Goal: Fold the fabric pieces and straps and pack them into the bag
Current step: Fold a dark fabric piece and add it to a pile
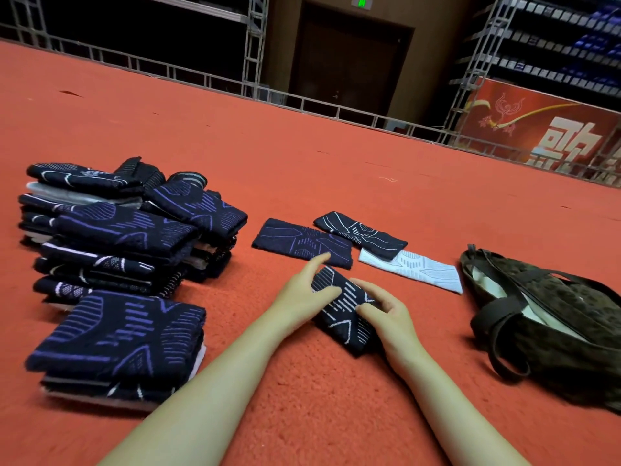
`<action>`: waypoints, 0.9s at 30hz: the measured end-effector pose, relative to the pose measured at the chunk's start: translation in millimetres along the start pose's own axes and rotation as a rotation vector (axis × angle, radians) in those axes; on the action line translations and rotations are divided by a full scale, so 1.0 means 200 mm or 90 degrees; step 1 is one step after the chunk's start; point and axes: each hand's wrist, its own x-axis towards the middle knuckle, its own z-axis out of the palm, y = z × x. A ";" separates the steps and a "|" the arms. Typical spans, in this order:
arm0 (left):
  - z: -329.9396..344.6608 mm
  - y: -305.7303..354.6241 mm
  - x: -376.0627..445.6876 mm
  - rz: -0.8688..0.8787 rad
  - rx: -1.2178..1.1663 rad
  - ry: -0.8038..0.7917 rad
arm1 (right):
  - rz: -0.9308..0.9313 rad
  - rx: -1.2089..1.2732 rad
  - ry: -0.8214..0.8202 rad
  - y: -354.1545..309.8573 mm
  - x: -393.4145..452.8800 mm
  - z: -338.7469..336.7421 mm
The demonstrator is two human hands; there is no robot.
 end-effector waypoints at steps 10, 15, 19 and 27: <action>-0.03 0.14 -0.27 -0.023 0.129 0.090 | 0.096 -0.242 0.143 -0.11 -0.16 0.10; -0.32 0.35 -0.45 0.078 0.135 0.129 | 0.092 -0.051 0.123 -0.35 -0.25 0.26; -0.66 0.50 -0.58 0.072 0.189 0.182 | 0.027 -0.003 0.040 -0.57 -0.29 0.48; -1.03 0.31 -0.86 -0.130 0.441 0.177 | -0.072 -0.274 -0.076 -0.52 -0.36 0.96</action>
